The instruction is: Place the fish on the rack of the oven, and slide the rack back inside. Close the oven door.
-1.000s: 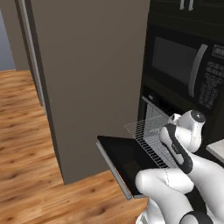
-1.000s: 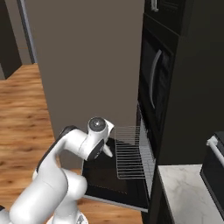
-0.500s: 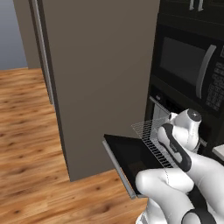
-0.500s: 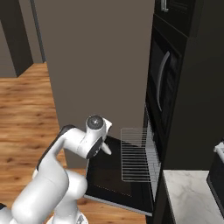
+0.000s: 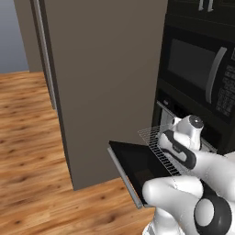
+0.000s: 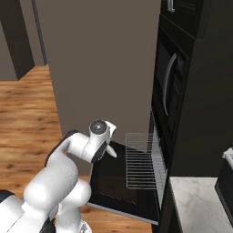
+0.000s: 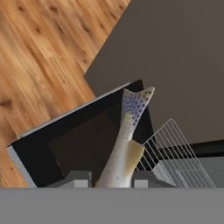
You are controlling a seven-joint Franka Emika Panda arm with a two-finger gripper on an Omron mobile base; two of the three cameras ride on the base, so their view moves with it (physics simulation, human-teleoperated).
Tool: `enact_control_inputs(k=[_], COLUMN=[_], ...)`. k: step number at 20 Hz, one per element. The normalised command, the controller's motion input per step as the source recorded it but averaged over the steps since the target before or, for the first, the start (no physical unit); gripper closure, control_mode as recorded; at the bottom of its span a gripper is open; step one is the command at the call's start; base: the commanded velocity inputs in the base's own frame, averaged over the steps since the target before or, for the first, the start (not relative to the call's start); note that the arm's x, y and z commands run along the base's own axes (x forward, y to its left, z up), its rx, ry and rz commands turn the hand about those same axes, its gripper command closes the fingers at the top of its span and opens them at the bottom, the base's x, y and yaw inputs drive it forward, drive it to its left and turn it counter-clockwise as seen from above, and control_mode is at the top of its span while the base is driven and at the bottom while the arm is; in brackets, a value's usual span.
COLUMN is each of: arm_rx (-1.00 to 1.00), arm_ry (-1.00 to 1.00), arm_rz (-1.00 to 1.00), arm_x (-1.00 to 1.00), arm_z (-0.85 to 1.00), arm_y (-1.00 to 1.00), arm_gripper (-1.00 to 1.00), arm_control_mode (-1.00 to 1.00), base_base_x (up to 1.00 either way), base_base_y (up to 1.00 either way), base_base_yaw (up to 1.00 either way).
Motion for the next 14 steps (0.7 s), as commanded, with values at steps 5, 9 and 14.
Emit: enact_control_inputs(k=[5,9,14], arm_rx=[-0.15,-0.14,-0.06], arm_ry=[0.08,0.03,0.00], arm_rz=[-0.18,-0.27,-0.23], arm_x=[0.55,0.54,0.39], arm_z=[-0.23,-0.19,-0.13], arm_y=[0.00,0.00,-0.15], arm_gripper=[1.00,1.00,1.00], arm_control_mode=[-1.00,-1.00,-1.00], base_base_x=[0.00,0.00,0.00], base_base_y=[0.00,0.00,0.00], base_base_yaw=[0.00,0.00,0.00])
